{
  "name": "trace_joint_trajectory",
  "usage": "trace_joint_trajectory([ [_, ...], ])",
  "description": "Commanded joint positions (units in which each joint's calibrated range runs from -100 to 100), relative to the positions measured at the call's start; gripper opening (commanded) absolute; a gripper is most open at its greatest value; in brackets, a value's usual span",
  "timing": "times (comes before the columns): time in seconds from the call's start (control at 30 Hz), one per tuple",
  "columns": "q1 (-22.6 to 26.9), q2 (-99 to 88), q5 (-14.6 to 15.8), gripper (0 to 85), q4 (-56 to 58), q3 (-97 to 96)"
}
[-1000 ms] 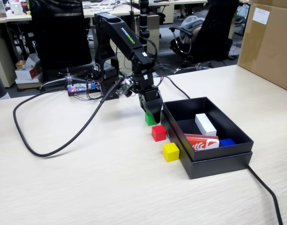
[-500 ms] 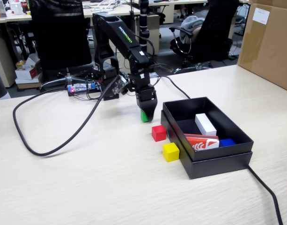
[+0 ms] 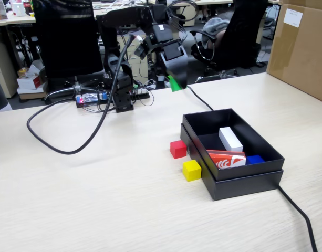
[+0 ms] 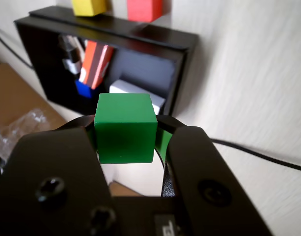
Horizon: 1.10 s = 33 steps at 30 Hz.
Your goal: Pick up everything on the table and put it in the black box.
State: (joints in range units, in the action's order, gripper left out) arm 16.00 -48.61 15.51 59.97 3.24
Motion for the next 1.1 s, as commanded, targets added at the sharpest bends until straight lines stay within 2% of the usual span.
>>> trace_joint_trajectory([
  [0.0, 0.1, 9.7, 0.0, 6.9, 0.2, 11.1],
  [0.3, 1.0, 42.8, 1.7, 7.0, -0.9, 25.0],
  [0.5, 1.2, 51.1, 2.7, 8.0, -1.4, 24.0],
  [0.53, 1.1, 51.6, 2.7, 12.2, -1.4, 23.8],
  [0.63, 0.9, 52.3, 2.6, 16.1, -1.4, 22.9],
  [0.73, 0.8, 52.5, 2.1, 27.0, -1.4, 21.7],
  [0.87, 0.4, 51.8, 2.1, 28.1, -1.4, 21.1],
  [0.97, 0.4, 47.9, 1.8, 36.3, -1.4, 20.2],
  [1.07, 0.4, 39.8, 1.9, 37.1, -1.4, 20.3],
])
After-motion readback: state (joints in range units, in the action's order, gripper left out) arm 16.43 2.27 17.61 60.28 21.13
